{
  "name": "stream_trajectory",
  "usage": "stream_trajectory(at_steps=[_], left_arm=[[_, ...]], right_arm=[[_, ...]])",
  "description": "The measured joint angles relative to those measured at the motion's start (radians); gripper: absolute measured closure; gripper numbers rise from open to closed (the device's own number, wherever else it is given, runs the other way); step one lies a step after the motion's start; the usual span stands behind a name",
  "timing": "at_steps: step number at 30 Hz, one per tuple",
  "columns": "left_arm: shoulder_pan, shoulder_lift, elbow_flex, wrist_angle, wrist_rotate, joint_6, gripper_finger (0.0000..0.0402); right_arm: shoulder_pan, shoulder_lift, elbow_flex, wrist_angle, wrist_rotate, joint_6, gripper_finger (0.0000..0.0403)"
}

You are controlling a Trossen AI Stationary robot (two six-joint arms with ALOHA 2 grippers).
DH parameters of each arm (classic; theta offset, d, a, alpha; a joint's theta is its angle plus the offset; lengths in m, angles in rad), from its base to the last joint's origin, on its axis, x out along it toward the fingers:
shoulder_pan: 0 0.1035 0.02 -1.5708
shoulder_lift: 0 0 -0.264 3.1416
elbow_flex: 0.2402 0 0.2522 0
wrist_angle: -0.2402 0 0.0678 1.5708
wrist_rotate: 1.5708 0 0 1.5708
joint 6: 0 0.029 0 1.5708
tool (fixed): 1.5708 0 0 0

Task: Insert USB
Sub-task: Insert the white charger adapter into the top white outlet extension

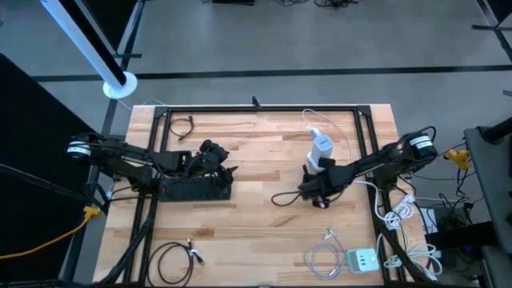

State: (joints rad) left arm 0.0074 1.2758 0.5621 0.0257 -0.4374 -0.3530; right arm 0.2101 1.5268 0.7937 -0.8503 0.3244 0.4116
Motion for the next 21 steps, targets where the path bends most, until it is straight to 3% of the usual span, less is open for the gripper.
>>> stream_trajectory(at_steps=[3, 9, 15, 21], left_arm=[[0.000, 0.006, 0.000, 0.001, -0.001, 0.000, 0.0090], [-0.005, 0.050, 0.000, 0.020, 0.011, -0.006, 0.0090], [-0.029, 0.125, 0.000, 0.113, 0.019, -0.039, 0.0090], [-0.088, 0.191, 0.019, 0.153, 0.020, -0.176, 0.0090]], right_arm=[[0.040, -0.078, 0.000, -0.026, -0.017, 0.044, 0.0403], [0.112, -0.214, 0.001, -0.042, -0.159, 0.130, 0.0403], [0.104, -0.203, -0.028, -0.064, 0.081, 0.309, 0.0403], [0.065, -0.107, -0.153, 0.039, 0.138, 0.398, 0.0403]])
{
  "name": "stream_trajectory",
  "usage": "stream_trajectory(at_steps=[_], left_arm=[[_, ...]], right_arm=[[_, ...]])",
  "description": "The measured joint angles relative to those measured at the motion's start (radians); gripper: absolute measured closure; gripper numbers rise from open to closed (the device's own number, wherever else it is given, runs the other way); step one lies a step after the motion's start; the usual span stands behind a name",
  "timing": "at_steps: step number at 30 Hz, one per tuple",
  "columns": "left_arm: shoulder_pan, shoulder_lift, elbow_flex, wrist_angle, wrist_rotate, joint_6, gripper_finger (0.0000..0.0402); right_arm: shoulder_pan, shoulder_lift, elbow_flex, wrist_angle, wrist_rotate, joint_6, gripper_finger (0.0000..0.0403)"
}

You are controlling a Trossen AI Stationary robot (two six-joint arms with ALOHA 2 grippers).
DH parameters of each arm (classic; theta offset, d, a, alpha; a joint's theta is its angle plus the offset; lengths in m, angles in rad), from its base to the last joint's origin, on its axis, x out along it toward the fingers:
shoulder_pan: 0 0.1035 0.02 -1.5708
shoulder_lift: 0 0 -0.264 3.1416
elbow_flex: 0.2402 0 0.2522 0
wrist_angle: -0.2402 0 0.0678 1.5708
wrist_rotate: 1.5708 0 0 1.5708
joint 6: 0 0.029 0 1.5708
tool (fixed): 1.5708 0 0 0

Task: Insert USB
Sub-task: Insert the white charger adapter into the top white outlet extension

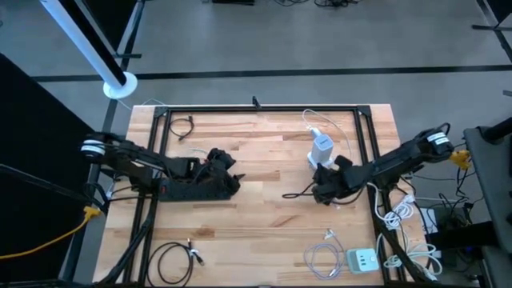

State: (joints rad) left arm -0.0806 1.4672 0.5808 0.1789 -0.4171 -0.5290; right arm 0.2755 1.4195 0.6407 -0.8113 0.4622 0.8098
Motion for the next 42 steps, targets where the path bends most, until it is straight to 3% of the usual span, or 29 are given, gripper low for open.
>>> stream_trajectory(at_steps=[4, 9, 14, 18, 20, 26, 30, 37, 42], left_arm=[[-0.072, 0.056, 0.037, -0.004, -0.010, -0.142, 0.0090], [-0.170, 0.175, 0.125, -0.013, -0.069, -0.320, 0.0090], [-0.257, 0.344, 0.287, -0.022, -0.072, -0.460, 0.0090], [-0.310, 0.500, 0.476, -0.053, -0.072, -0.498, 0.0090], [-0.326, 0.573, 0.580, -0.090, -0.072, -0.497, 0.0090], [-0.332, 0.758, 0.888, -0.233, -0.069, -0.413, 0.0090], [-0.319, 0.801, 1.047, -0.420, -0.066, -0.331, 0.0090], [-0.298, 0.795, 1.187, -0.707, -0.111, -0.236, 0.0090], [-0.303, 0.793, 1.224, -0.840, -0.117, -0.266, 0.0090]], right_arm=[[0.028, 0.035, -0.065, 0.123, -0.062, -0.060, 0.0403], [0.147, 0.021, -0.079, 0.121, -0.099, -0.111, 0.0402], [0.280, -0.066, -0.074, 0.101, -0.251, -0.121, 0.0403], [0.368, -0.141, -0.075, 0.122, -0.521, -0.122, 0.0403], [0.411, -0.178, -0.076, 0.115, -0.575, -0.114, 0.0403], [0.518, -0.243, -0.072, 0.109, -0.459, 0.021, 0.0403], [0.527, -0.262, -0.066, 0.049, -0.347, 0.113, 0.0403], [0.505, -0.266, -0.066, 0.016, -0.298, 0.141, 0.0403], [0.506, -0.264, -0.085, 0.200, -0.327, 0.103, 0.0403]])
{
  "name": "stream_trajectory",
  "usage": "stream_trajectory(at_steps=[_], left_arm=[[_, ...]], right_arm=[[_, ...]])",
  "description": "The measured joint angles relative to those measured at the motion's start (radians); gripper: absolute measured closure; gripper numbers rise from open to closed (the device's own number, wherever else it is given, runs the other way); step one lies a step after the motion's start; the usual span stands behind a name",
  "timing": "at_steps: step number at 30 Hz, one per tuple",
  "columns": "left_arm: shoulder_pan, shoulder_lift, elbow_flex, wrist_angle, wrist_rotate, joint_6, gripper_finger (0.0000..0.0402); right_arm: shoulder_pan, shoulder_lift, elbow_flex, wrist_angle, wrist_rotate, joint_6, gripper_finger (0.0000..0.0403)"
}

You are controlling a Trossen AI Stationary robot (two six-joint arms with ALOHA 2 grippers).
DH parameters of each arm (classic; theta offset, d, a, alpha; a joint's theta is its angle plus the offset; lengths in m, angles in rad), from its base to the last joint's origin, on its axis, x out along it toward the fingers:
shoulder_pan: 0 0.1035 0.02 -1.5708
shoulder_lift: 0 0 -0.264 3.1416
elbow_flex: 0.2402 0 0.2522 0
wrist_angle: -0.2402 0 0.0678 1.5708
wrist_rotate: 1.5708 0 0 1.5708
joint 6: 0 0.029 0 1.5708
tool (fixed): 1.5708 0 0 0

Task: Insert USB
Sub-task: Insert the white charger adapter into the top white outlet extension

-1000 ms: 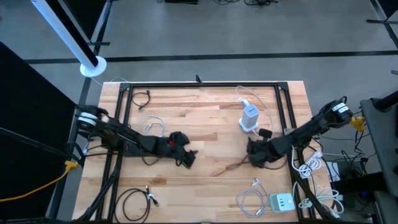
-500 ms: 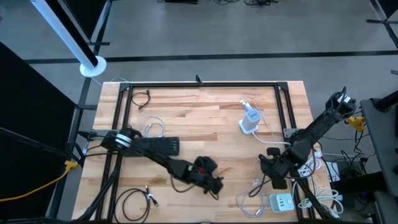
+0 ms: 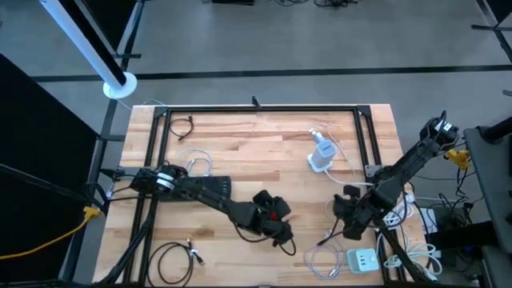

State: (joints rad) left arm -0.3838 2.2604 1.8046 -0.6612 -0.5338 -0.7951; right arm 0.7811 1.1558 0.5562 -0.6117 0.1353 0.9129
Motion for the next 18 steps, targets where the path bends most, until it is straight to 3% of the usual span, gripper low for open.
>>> stream_trajectory(at_steps=[3, 11, 18], left_arm=[[-0.010, 0.000, 0.000, -0.024, 0.011, -0.032, 0.0090], [-0.038, -0.001, 0.000, -0.068, 0.092, -0.098, 0.0090], [-0.058, -0.006, 0.000, -0.228, 0.142, -0.158, 0.0090]], right_arm=[[-0.005, 0.026, -0.033, 0.119, -0.002, -0.038, 0.0403], [-0.085, 0.098, -0.097, 0.155, 0.016, -0.148, 0.0403], [-0.180, 0.053, -0.041, -0.155, 0.228, -0.099, 0.0403]])
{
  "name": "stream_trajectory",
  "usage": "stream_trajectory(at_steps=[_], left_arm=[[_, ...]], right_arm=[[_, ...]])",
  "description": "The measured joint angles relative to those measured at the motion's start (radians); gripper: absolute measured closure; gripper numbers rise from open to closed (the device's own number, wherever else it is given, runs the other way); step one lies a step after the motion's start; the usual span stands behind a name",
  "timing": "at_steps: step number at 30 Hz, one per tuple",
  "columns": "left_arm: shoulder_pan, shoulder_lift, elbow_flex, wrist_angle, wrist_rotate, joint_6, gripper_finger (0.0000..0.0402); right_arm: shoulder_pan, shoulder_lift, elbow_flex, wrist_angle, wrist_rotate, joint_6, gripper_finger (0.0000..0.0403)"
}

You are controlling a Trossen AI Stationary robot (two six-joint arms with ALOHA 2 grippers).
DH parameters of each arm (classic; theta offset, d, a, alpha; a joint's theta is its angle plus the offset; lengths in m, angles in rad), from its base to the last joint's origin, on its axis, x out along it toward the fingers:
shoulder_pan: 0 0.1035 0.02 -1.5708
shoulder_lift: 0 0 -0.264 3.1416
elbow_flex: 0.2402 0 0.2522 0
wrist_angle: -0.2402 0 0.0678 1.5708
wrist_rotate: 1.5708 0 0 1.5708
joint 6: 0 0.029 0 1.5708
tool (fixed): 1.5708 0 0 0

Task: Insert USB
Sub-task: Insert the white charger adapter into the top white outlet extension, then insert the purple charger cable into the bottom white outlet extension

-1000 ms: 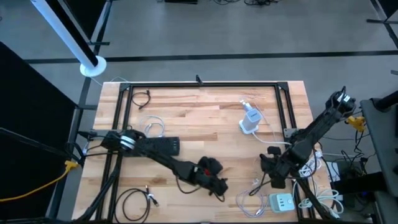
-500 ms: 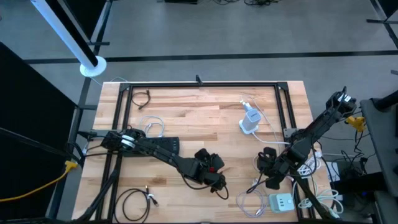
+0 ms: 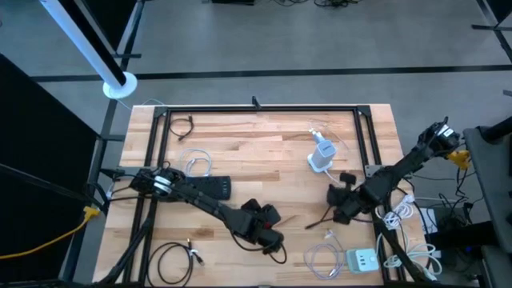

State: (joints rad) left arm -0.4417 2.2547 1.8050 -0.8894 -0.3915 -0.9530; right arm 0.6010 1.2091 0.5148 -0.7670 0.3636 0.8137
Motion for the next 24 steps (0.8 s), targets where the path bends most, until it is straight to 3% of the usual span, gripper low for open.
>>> stream_trajectory(at_steps=[7, 16, 20, 24], left_arm=[[0.003, -0.004, 0.000, -0.151, -0.062, 0.011, 0.0090], [0.003, -0.016, 0.000, -0.193, -0.088, 0.004, 0.0090], [-0.004, -0.045, 0.000, -0.191, -0.087, -0.001, 0.0090], [-0.004, -0.073, 0.000, -0.158, -0.098, -0.005, 0.0090]], right_arm=[[0.041, -0.124, 0.138, -0.030, -0.018, -0.100, 0.0403], [0.183, -0.165, 0.277, -0.028, -0.373, -0.127, 0.0396], [0.286, -0.110, 0.337, 0.003, -0.440, -0.087, 0.0351], [0.369, -0.038, 0.393, 0.003, -0.373, -0.068, 0.0280]])
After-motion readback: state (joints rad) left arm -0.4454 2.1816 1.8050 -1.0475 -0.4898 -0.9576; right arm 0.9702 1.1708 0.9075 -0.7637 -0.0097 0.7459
